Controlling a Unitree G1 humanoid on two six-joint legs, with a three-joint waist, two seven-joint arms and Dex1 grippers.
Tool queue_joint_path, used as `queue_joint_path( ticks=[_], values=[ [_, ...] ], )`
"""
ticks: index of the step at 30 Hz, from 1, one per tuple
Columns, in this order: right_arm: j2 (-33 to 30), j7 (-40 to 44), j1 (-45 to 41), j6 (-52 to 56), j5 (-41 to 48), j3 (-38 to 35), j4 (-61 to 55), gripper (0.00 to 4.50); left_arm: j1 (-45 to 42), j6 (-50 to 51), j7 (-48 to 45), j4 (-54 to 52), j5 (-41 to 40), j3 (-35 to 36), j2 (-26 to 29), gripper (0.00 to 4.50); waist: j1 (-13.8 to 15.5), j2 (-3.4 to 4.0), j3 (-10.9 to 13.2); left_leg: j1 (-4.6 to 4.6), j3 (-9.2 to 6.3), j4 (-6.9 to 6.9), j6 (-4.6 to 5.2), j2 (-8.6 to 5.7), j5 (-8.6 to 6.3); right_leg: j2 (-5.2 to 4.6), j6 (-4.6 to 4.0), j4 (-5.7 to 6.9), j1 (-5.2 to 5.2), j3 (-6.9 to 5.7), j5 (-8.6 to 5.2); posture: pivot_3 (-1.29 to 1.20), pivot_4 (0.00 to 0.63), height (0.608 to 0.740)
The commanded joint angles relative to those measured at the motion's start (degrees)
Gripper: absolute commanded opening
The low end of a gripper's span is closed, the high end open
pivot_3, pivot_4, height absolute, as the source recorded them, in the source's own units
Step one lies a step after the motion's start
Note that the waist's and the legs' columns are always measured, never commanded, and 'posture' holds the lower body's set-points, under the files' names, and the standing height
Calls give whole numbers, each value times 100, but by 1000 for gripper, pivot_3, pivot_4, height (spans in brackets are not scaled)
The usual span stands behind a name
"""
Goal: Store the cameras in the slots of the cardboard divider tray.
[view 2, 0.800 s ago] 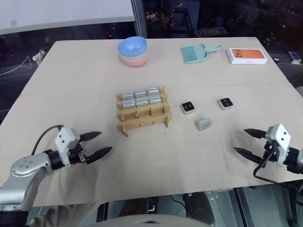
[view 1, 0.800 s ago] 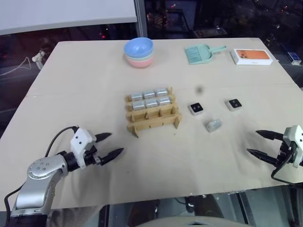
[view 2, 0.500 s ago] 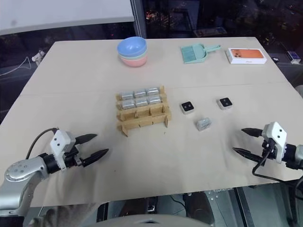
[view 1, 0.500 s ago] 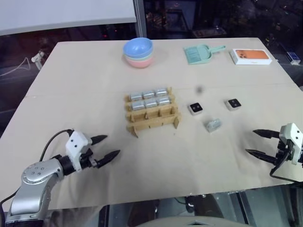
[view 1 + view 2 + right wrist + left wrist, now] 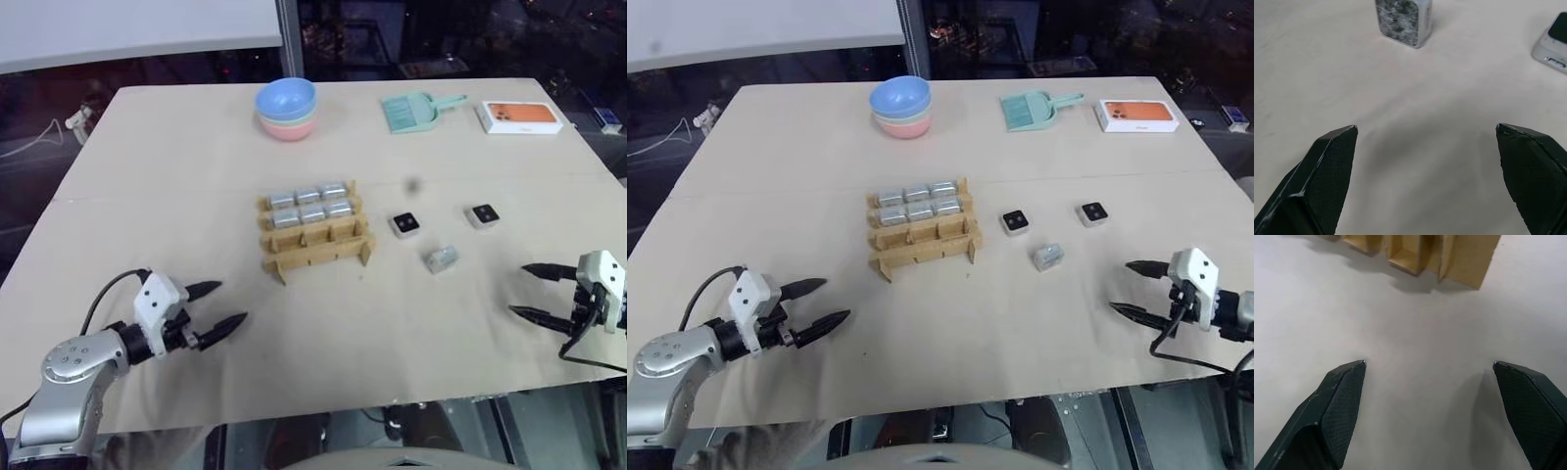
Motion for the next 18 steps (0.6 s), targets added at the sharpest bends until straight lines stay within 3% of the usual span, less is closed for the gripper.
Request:
queue_joint_path(
  ticks=[1,5,12,18],
  values=[
    [-139,56,-345,-67,-90,86,154,4500,-94,-179,-184,79,-76,161,146,4301,3,1,0,0,0,0,0,0,0,0,-1,1,0,-1,0,0,150,740],
    [32,-807,-1139,48,-500,197,753,4500,-227,2,-537,-112,-486,291,249,4301,-5,1,1,-1,2,1,0,-1,0,0,-5,1,0,1,3,0,150,740],
    [851,-2467,-2561,1333,-524,217,1240,4500,-558,878,-1267,-558,-1521,597,823,4301,-17,4,3,-5,2,-1,-1,2,0,7,-8,5,-4,-1,5,0,150,740],
    [1437,-3070,-3327,1872,-627,328,2146,4500,-1200,1467,-1829,-700,-2045,666,1480,4301,-6,4,5,-21,6,0,-1,-6,1,4,-8,-2,-7,-7,6,0,150,740]
  ],
)
